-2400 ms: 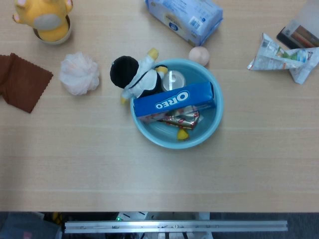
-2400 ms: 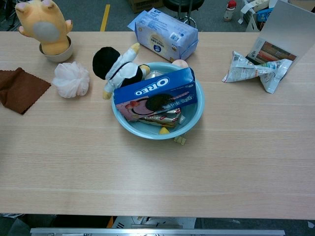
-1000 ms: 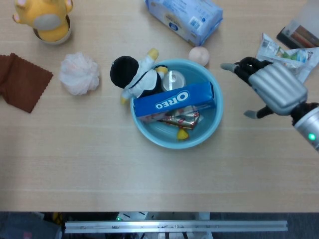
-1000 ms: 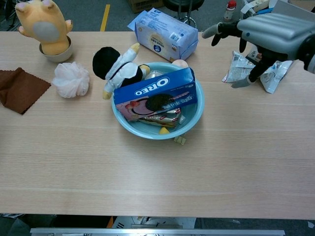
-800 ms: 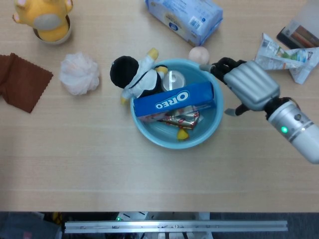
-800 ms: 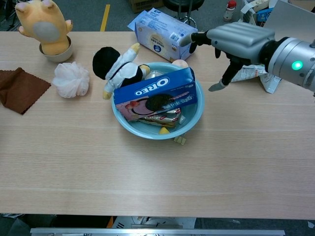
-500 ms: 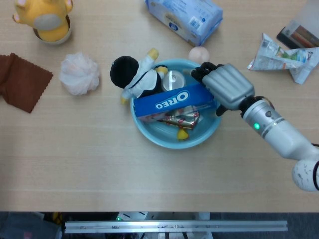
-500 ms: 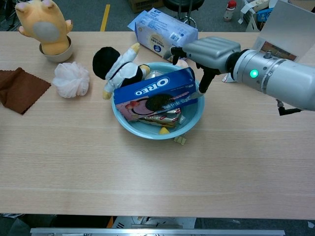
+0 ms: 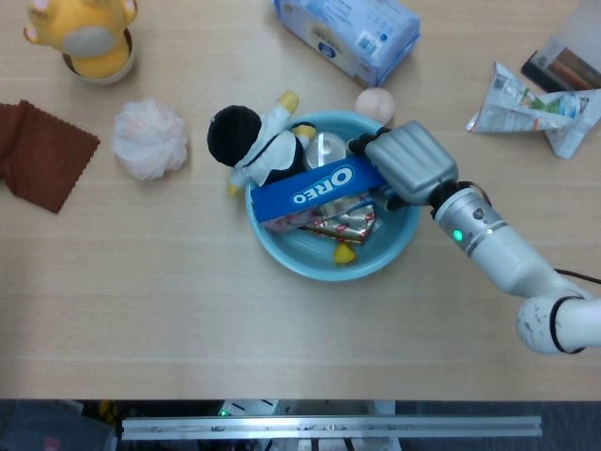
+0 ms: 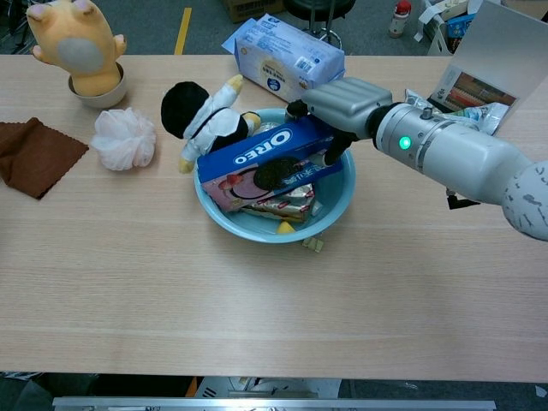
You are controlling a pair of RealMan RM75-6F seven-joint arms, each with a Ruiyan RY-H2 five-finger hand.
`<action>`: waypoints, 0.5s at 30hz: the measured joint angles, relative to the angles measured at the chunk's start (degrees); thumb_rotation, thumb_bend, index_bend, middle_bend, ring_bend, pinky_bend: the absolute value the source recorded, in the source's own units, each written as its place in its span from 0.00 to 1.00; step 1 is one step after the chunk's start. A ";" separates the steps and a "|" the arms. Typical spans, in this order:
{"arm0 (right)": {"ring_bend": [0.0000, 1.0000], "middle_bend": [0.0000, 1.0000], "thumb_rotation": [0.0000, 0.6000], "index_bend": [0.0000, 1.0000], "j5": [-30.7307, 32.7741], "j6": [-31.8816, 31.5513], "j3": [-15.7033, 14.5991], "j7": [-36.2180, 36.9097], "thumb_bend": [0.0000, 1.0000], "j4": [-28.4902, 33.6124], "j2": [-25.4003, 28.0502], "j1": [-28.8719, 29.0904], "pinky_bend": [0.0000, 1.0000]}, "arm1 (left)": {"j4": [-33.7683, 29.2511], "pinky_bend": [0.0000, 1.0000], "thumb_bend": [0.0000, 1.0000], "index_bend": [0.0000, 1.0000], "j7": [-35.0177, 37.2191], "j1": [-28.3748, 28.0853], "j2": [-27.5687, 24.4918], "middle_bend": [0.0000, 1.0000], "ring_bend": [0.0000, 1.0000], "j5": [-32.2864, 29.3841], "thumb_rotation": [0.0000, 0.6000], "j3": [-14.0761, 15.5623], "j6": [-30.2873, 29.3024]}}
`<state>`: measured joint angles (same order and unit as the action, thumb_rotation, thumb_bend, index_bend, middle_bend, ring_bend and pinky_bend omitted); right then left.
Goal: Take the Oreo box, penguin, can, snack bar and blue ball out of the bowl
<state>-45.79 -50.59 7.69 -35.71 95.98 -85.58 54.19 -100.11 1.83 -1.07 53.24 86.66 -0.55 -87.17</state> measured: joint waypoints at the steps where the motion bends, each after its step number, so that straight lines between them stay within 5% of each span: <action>1: 0.51 0.50 1.00 0.51 -0.41 -0.09 0.03 0.48 0.41 -0.17 -0.15 -0.09 0.76 | 0.05 0.22 0.40 0.30 0.06 0.03 0.00 0.32 0.27 0.00 1.00 0.02 -0.01; 8: 0.56 0.52 1.00 0.53 -8.73 -1.84 0.63 7.19 0.41 1.34 1.05 -2.21 0.77 | 0.16 0.22 0.40 0.30 0.49 0.00 -0.08 0.32 0.27 0.30 1.00 0.03 -0.06; 15: 0.57 0.52 1.00 0.53 -17.08 -5.84 0.94 13.35 0.41 9.16 10.29 -6.30 0.77 | 0.27 0.22 0.40 0.30 0.60 -0.11 -0.02 0.32 0.27 0.35 1.00 -0.06 -0.01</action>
<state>-62.87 -56.43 8.63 -22.36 105.14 -75.30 47.89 -99.85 2.43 -1.17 53.22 87.01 -0.61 -87.18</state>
